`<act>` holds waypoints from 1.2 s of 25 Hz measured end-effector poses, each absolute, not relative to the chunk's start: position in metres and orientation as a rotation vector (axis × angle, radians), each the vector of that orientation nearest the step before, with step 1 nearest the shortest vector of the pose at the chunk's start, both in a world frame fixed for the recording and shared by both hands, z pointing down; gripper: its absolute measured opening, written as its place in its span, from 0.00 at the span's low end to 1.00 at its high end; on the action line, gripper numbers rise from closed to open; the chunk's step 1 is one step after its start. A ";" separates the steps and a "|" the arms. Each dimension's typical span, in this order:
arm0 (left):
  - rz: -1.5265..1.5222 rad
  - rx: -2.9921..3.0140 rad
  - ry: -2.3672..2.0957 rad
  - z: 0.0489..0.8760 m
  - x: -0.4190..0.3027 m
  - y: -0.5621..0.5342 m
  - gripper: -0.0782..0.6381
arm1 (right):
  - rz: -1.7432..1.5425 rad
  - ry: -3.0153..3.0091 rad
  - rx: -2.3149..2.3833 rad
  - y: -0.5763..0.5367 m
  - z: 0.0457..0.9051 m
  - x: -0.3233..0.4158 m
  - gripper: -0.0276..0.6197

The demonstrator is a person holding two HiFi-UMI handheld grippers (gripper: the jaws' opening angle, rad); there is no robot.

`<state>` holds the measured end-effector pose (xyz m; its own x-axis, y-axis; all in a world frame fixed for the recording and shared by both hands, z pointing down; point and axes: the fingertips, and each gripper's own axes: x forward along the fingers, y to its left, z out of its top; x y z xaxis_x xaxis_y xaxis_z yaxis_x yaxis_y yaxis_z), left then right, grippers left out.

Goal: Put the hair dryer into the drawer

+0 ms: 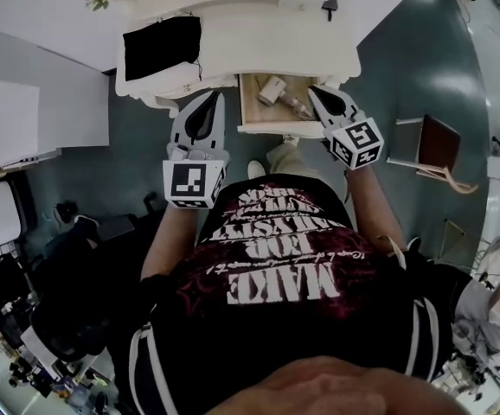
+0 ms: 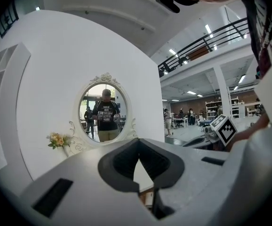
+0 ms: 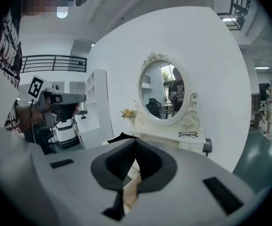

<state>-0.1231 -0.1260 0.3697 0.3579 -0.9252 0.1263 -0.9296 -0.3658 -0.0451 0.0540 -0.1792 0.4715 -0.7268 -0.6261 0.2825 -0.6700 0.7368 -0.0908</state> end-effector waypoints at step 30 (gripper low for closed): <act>0.141 2.584 -1.703 0.364 -0.115 -0.144 0.11 | -0.003 -2.781 1.090 -0.176 0.351 0.062 0.05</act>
